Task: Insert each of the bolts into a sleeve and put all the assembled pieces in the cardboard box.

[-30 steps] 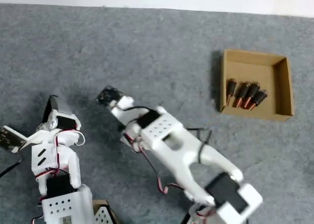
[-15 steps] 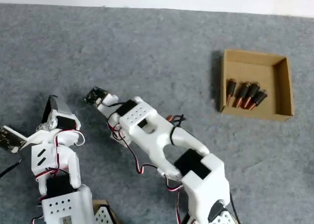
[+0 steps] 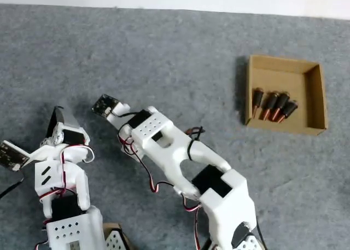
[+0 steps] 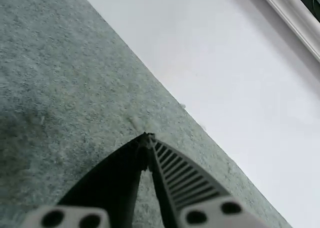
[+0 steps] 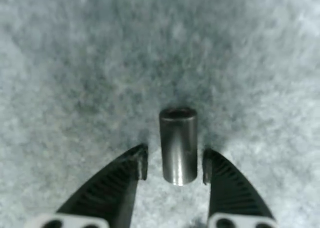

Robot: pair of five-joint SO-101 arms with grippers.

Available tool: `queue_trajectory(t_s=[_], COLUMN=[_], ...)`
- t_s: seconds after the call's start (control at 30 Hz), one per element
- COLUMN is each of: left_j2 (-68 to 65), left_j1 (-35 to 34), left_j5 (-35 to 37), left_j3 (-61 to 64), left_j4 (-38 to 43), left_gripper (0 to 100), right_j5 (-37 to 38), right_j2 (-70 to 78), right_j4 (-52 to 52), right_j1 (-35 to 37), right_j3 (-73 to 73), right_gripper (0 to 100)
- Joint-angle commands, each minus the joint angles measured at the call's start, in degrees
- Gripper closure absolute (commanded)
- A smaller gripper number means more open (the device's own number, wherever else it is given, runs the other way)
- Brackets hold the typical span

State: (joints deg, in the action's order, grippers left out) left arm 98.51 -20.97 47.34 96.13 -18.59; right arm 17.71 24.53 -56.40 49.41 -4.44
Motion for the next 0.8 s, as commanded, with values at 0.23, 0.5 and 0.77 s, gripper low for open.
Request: queue_trajectory(t_s=[0.23, 0.5, 0.77], left_j2=[1.2, 1.2, 1.2], left_j1=[-0.5, -0.3, -0.1], left_j5=[-0.3, -0.3, -0.3], left_j3=[0.8, 1.2, 1.2], left_j4=[1.3, 1.4, 1.4], left_gripper=[99, 99, 99], right_j5=[0.4, 0.1, 0.1], right_j2=[-0.1, -10.1, -37.1], right_j4=[2.8, -1.0, -0.9], right_j1=[0.4, -2.6, -8.7], right_j3=[1.8, 1.5, -14.2], right_gripper=[99.1, 99.5, 99.5])
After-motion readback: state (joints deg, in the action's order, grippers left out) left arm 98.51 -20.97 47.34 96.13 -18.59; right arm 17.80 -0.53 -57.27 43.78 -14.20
